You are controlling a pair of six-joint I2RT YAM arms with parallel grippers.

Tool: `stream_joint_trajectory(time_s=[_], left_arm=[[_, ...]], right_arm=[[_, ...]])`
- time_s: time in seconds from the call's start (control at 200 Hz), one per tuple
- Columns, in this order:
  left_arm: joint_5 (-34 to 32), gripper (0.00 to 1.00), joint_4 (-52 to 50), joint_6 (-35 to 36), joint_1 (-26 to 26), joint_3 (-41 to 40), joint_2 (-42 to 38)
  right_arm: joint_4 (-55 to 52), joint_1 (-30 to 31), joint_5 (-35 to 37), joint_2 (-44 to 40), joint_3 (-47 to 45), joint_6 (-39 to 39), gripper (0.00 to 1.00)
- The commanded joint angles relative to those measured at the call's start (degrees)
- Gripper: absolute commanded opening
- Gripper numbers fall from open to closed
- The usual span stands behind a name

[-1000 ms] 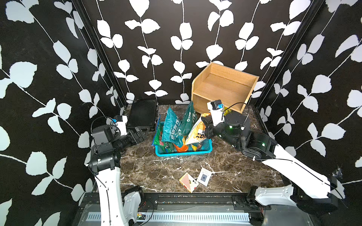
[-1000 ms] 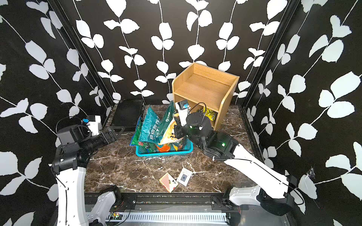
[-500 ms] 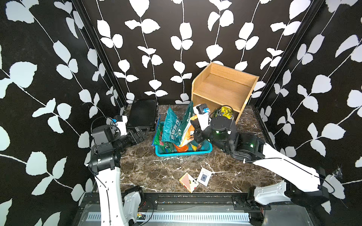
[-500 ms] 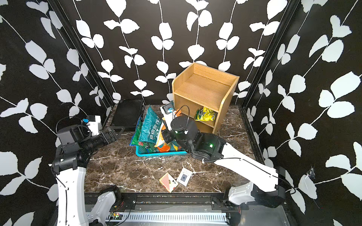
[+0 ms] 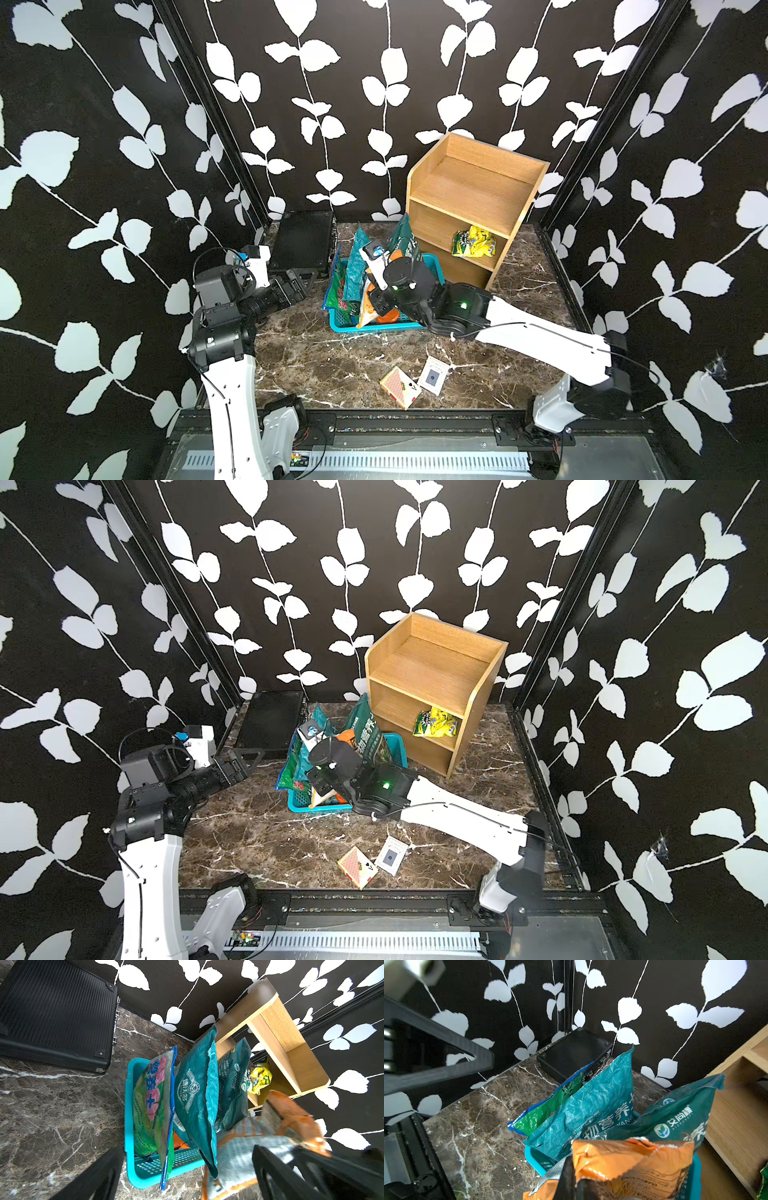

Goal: Take down the fertilizer bag from the shelf
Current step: Place the fertilizer bag in the storage box.

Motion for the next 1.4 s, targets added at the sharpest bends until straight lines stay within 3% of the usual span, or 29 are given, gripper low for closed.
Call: stream_joint_trajectory(time_s=[0.0, 0.215, 0.4, 0.645, 0.75, 0.86, 1.0, 1.095, 1.195, 1.395], left_arm=[[0.25, 0.99, -0.48, 0.43, 0.34, 0.14, -0.64], [0.21, 0.99, -0.48, 0.43, 0.33, 0.14, -0.74], [0.08, 0.99, -0.67, 0.51, 0.28, 0.23, -0.93], [-1.59, 0.99, -3.17, 1.14, 0.34, 0.93, -3.08], [0.62, 0.97, -8.92, 1.74, 0.34, -0.46, -6.72], [6.67, 0.94, -6.45, -3.70, 0.32, -10.16, -17.25], [6.67, 0.91, -21.92, 4.03, 0.28, -8.96, -22.62], [9.98, 0.91, -26.79, 6.66, -0.05, -9.12, -23.64], [14.15, 0.90, -23.22, 4.28, -2.33, -13.57, -24.41], [14.80, 0.90, -15.14, 2.93, -8.83, -20.09, -18.33]], right_arm=[[10.25, -0.09, 1.20, 2.53, 5.56, -1.02, 0.00], [11.39, -0.09, 2.43, 7.13, 6.20, 1.45, 0.00], [18.13, -0.09, 6.33, 7.17, 0.44, 1.97, 0.00], [18.62, -0.07, 10.27, 6.76, -0.85, 0.93, 0.00], [20.60, 0.00, 12.26, 7.21, -3.04, 2.16, 0.00], [22.15, 0.09, 13.11, 8.60, -3.98, 2.32, 0.00], [23.30, 0.57, 14.43, 9.32, -5.00, 2.28, 0.00], [24.10, 0.88, 13.53, 9.07, -6.03, 2.60, 0.00], [23.99, 1.68, 12.36, 9.03, -5.77, 2.74, 0.00], [23.73, 2.81, 9.22, 8.42, -5.54, 1.98, 0.00]])
